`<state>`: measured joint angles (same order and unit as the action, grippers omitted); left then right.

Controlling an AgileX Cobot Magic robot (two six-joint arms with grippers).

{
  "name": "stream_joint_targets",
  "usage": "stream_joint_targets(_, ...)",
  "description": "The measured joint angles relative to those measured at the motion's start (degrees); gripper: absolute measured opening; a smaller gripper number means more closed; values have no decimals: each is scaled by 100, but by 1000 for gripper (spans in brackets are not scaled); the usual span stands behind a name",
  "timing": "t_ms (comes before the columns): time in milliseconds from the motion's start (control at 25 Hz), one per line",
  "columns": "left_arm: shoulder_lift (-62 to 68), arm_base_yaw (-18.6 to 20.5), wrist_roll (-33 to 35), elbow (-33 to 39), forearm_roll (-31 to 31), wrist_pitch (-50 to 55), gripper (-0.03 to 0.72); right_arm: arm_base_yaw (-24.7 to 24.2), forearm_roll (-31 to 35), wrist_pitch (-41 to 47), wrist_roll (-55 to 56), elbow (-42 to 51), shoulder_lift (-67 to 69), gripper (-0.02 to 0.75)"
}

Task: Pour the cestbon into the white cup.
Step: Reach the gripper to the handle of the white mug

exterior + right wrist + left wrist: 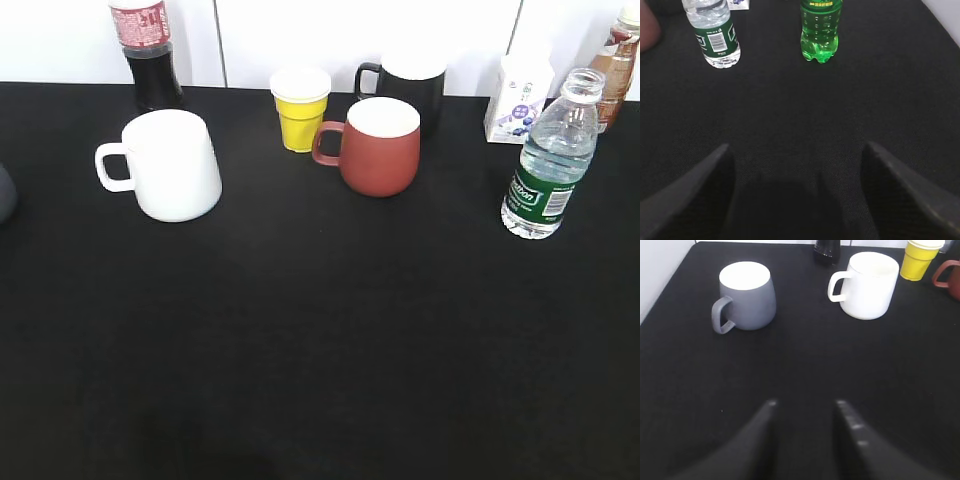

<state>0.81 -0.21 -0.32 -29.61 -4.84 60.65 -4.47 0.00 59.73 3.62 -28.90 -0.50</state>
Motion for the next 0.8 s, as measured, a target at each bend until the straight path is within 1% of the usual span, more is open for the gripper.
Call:
stream_joint_targets(40,238,0,0,-20,0,-15,491,0,0,0,0,0,0,594)
stream_joint_targets(80,553,0,0,-100,0,-167,570,0,0,0,0,0,0,594)
stream_joint_targets(120,966,0,0,-202,0,-459,603,0,0,0,0,0,0,594)
stream_joint_targets(160,1429,0,0,-327,0,-935,613,0,0,0,0,0,0,594)
stream_joint_targets(200,1863,0,0,-385,-5,-1599,615,0,0,0,0,0,0,594)
stream_joint_targets(360,3633,-15,0,-385,-239,-4579,582,0,0,0,0,0,0,594)
stream_joint_targets(440,4515,-300,0,-385,-239,-5384,581,0,0,0,0,0,0,594)
stream_joint_targets(520,5360,-881,0,-385,-278,-6065,581,0,0,0,0,0,0,594)
stream_joint_targets(560,5709,-1233,0,-341,-325,-6565,581,0,0,0,0,0,0,594)
stream_joint_targets(640,6420,-1717,0,24,-584,-7718,581,0,0,0,0,0,0,594)
stream_joint_targets(720,7157,-1815,0,517,-819,-8775,581,0,0,0,0,0,0,594)
stream_joint_targets(800,7957,-1815,-254,654,-824,-9582,572,0,0,0,0,0,0,594)
